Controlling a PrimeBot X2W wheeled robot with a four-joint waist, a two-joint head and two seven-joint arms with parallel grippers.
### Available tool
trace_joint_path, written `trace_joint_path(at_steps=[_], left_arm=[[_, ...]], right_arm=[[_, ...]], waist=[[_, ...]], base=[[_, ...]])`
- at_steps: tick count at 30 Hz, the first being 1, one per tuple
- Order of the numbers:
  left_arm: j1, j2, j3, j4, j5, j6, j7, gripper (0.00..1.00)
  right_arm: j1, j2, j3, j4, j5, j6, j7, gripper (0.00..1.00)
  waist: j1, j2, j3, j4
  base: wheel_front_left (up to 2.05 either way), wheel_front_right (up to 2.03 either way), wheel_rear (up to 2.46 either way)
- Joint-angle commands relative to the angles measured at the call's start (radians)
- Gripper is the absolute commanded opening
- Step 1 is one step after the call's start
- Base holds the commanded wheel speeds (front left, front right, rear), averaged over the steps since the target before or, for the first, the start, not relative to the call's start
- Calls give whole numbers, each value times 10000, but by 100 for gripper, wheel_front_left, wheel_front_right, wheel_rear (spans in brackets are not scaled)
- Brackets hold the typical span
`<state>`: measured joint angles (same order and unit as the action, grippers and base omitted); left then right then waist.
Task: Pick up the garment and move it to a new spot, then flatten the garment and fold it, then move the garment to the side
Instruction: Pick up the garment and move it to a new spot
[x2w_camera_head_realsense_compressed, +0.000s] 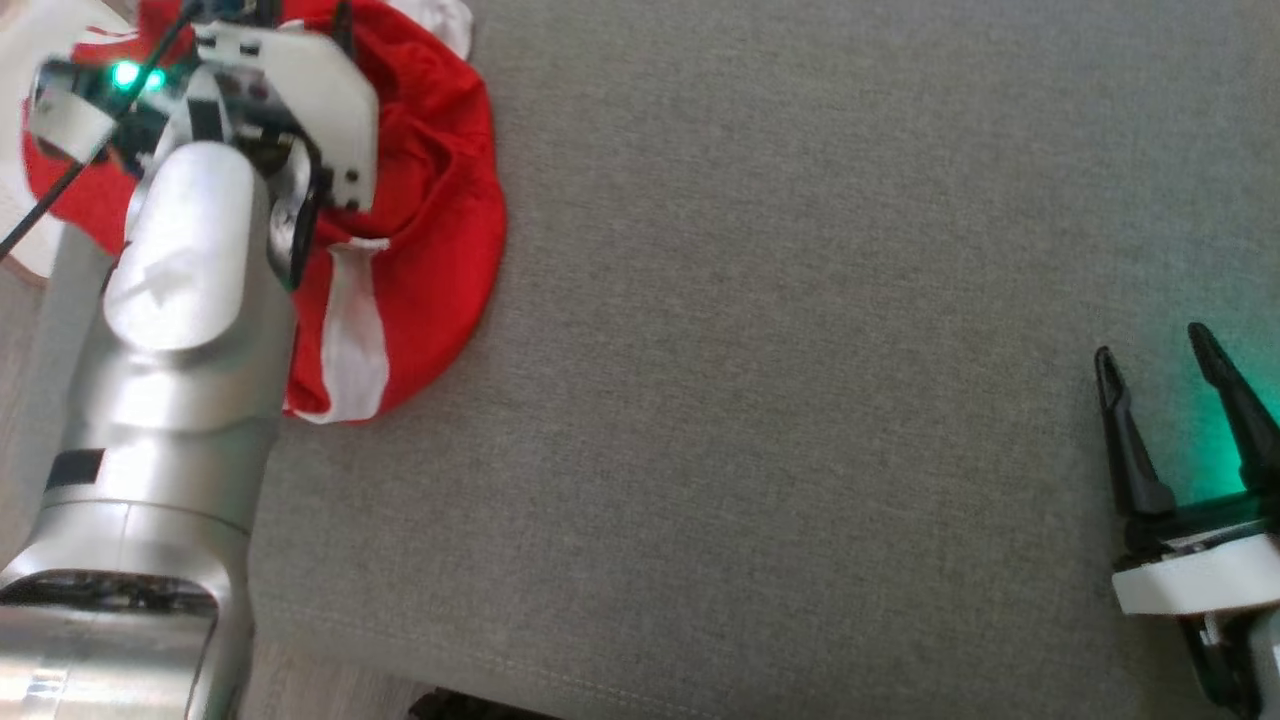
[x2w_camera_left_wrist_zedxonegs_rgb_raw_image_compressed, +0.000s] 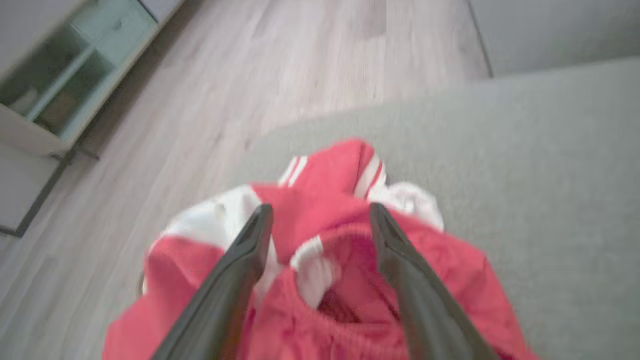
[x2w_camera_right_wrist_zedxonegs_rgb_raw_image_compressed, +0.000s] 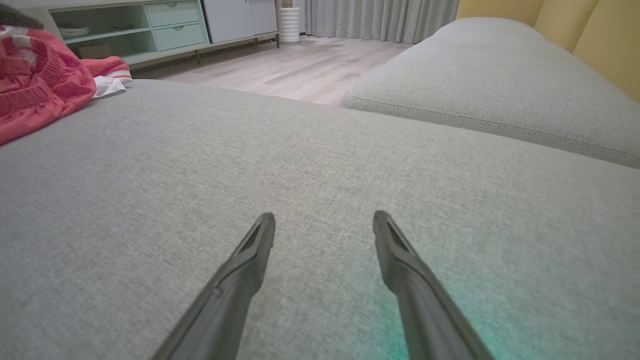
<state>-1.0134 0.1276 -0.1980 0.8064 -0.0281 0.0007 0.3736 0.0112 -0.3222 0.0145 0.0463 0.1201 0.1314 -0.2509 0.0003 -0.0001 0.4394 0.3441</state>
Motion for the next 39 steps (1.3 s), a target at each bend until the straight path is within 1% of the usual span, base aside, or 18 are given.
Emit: trace_joint_path(at_steps=[1,3,6,7,8,9,13,16,19,23,26,30,33,36,39], left_arm=[[-355,619,261,75,23,118,219,100],[-293,585,271,544,-50,145,477,100],[-237,612,239,891,-78,119,605,100],[-226,615,209,992,-85,90,574,83],[-236,618,205,1035,-107,82,444,4],[-263,635,183,1068,-98,94,285,0],[-542,687,32,1025,-35,24,-624,0],[-825,737,-135,914,49,-103,-1325,0],[-1153,808,-355,735,151,-347,-1836,0],[-1538,793,-830,238,202,-920,-2212,0],[-1804,862,-1337,-286,204,-1192,-2185,0],[-2100,997,-2133,-1149,-73,-1300,-2000,0],[-2371,1113,-2927,-1919,-773,-1308,-1862,0],[-2714,1174,-3375,-2593,-1548,-1310,-1779,0],[-3054,1007,-3606,-3014,-2292,-1311,-1793,0]], right_arm=[[113,-227,126,-373,106,-7,-109,100],[161,-243,102,-397,132,-7,-109,100],[165,-239,83,-403,132,-7,-109,100],[166,-234,77,-404,128,-7,-109,100],[162,-229,73,-406,121,-7,-109,100],[155,-222,70,-405,112,-7,-109,100],[133,-160,130,-324,108,-7,-109,100],[83,7,277,-183,132,-7,-109,100],[-19,299,468,22,160,-7,-109,100],[-170,898,746,373,172,-7,-109,100],[-258,1438,914,619,169,-7,-109,100],[-236,2092,1106,893,182,-7,-109,100],[-176,2394,1197,1011,228,-7,-109,100],[-137,2564,1243,1069,283,-7,-109,100],[-188,2652,1255,1075,358,-7,-109,100]], waist=[[-3,1,134,-138],[-3,1,147,-153],[-3,1,170,-145],[-3,1,184,-131],[-3,1,202,-111],[-3,1,212,-87],[-3,1,89,25],[-3,1,-286,11],[-3,1,-890,-123],[-3,1,-1919,-542],[-3,1,-2679,-1079],[-3,1,-3523,-2043],[-3,1,-3929,-2874],[-3,1,-4106,-3731],[-3,1,-4071,-4552]], base=[[0,0,0],[0,0,0],[0,0,0],[0,0,0],[0,0,0],[0,0,0],[0,0,0],[0,0,0],[0,0,0],[0,0,0],[0,0,0],[0,0,0],[0,0,0],[0,0,0],[0,0,0]])
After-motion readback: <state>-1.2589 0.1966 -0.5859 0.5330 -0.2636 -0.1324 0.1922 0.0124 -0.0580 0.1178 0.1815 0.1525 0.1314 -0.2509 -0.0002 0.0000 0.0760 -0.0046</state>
